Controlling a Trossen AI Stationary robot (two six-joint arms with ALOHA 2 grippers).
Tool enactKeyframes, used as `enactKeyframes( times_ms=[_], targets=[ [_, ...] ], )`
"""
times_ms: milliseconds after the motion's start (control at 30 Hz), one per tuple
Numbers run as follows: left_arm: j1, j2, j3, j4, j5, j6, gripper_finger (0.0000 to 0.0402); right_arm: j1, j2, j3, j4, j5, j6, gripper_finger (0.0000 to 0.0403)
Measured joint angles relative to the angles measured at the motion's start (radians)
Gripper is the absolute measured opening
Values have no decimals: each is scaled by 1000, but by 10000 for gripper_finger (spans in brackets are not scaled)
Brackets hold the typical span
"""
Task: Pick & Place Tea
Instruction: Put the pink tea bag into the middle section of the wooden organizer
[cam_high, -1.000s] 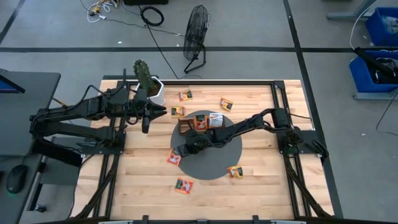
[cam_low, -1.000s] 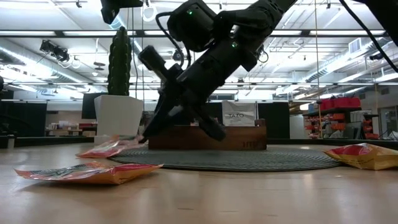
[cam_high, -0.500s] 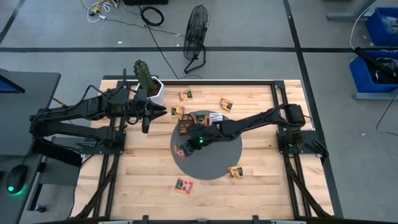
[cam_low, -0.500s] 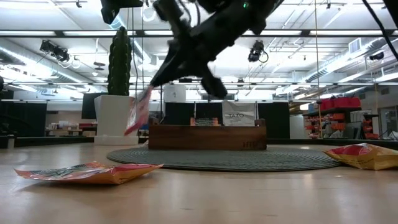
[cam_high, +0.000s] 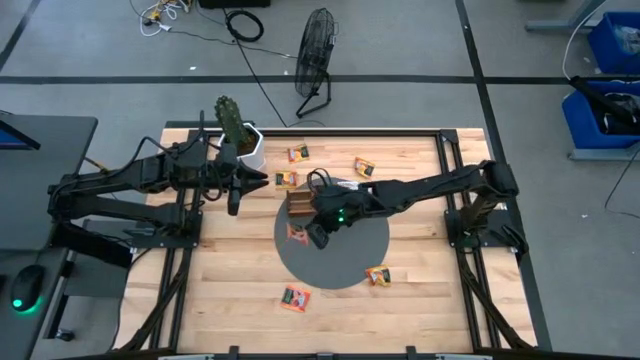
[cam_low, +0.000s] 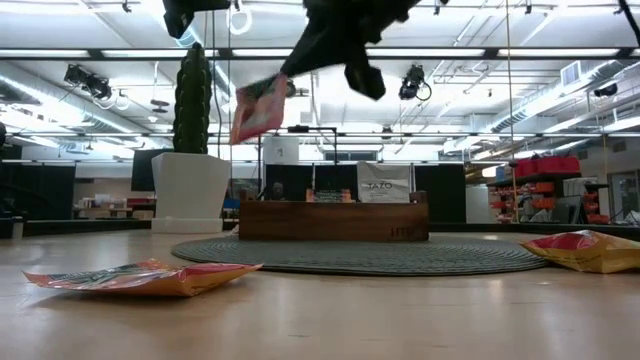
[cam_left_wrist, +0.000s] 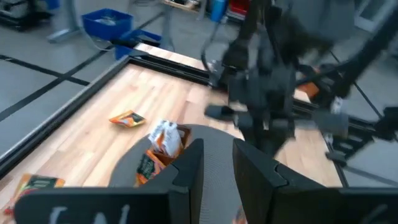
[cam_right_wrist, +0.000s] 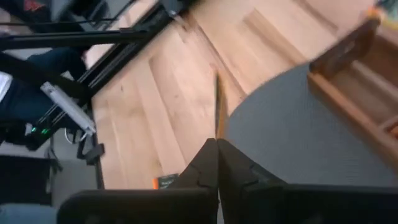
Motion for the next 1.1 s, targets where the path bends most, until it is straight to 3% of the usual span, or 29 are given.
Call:
enactKeyframes(
  times_ms=[133,333,567,800,1100],
  targets=[
    [0,31,1,2,101,41,97,0,-50,1,-55,40,-67,0],
    [1,125,0,5,213,42,159,0,-98,2,-118,97,-160,0],
    [1,252,0,25,225,58,216,11,-109,1,-138,109,-232,0],
    [1,348,0,127,350,82,216,10,-114,1,-145,108,-233,0],
    [0,439,0,186,358,89,211,11,-114,1,-149,120,-233,0]
  ],
)
